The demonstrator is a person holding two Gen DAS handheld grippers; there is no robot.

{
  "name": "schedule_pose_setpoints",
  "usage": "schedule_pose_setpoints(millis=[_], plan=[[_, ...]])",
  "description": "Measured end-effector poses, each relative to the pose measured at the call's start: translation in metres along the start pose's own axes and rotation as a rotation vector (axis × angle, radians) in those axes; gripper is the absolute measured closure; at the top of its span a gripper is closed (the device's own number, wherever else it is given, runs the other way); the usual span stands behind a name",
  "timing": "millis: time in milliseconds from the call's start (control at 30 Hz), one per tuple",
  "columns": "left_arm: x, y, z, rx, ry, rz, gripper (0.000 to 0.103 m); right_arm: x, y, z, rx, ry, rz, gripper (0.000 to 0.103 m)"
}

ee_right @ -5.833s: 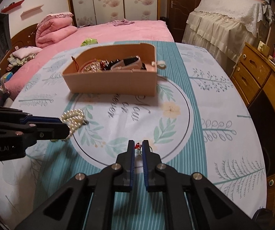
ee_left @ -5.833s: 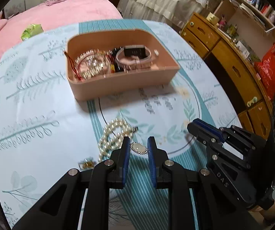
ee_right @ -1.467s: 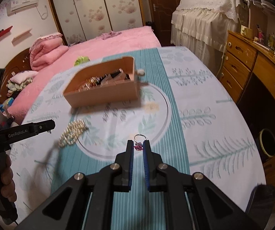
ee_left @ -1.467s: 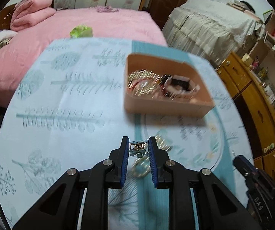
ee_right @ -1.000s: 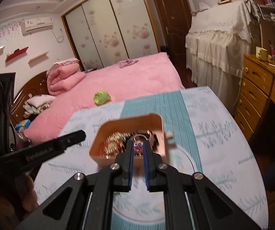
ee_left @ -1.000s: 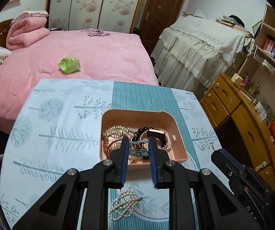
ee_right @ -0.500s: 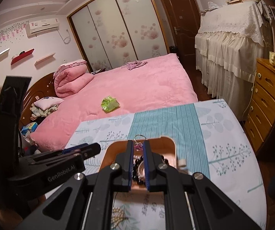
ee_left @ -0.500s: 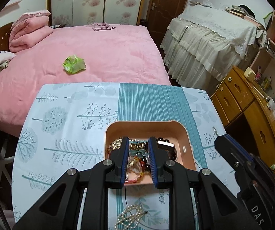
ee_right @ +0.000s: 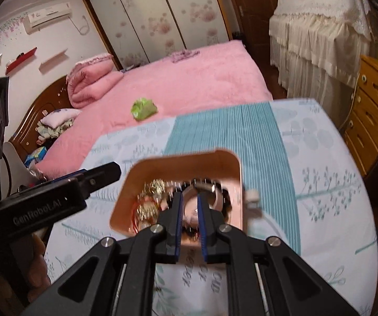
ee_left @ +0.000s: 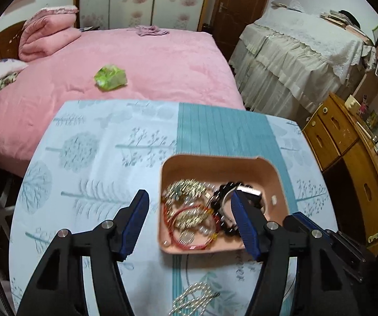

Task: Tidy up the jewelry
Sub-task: 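Move the right gripper to the pearl necklace and grasp it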

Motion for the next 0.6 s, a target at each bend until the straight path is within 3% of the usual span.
schedule_pose_setpoints(millis=[100,333,600], plan=[[-0.011,-0.017,0.001,-0.014,0.026,-0.012,0.04,-0.001,-0.012,0.007,0.007,-0.011,0.01,0.092],[-0.035,-0.06,0.0,-0.094,0.083,-0.075,0.04,-0.003,-0.045,0.013,-0.071,-0.001,-0.028,0.092],[-0.057,-0.088,0.005,-0.145,0.098,-0.048,0.04,-0.009,-0.083,0.018,-0.15,-0.002,-0.036,0.092]])
Point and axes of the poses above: each gripper's, at about its wrist camera, not at the fingertips, and z roughly against the way its jaws point, x to its right, y to its top, the point moved 8 cm from there along -z, roughly the way its jaws point, and after that the axes turned 10 degrees about x, right-handed, at the moved point
